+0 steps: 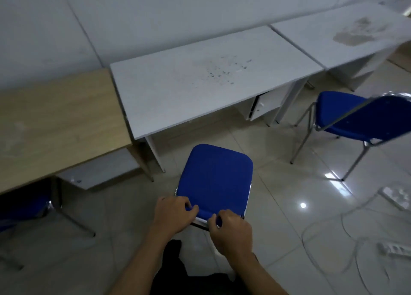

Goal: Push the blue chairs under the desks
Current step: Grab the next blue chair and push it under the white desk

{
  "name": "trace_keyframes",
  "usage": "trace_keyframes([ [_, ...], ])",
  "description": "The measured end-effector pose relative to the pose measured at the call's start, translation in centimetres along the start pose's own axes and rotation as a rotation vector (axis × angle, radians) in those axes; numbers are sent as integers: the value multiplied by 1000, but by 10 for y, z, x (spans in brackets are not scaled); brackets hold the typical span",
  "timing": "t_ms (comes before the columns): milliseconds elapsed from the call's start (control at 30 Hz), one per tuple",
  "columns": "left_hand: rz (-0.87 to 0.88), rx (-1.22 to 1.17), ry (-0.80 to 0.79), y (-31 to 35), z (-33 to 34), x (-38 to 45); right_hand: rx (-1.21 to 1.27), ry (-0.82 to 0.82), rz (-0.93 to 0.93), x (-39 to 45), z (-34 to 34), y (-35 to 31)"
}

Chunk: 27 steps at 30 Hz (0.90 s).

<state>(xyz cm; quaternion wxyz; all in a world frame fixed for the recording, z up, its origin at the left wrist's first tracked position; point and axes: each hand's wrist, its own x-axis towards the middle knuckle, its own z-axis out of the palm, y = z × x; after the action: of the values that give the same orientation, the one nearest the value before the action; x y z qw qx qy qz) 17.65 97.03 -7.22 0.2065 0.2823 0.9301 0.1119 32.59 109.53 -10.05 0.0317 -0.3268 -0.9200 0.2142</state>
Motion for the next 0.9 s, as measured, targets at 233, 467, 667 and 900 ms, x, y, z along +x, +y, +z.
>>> trace_keyframes([
  [233, -226, -97, 108, 86, 38, 5, 9, -63, -217, 45, -48, 88],
  [467, -294, -160, 191, 143, 62, 13, -17, -114, -413, 97, -76, 145],
  [667, -236, -283, 228, 189, 66, 22, -150, -242, -434, 161, -113, 180],
  [900, -357, -414, 180, 213, 90, 27, -81, -234, -131, 153, -115, 208],
])
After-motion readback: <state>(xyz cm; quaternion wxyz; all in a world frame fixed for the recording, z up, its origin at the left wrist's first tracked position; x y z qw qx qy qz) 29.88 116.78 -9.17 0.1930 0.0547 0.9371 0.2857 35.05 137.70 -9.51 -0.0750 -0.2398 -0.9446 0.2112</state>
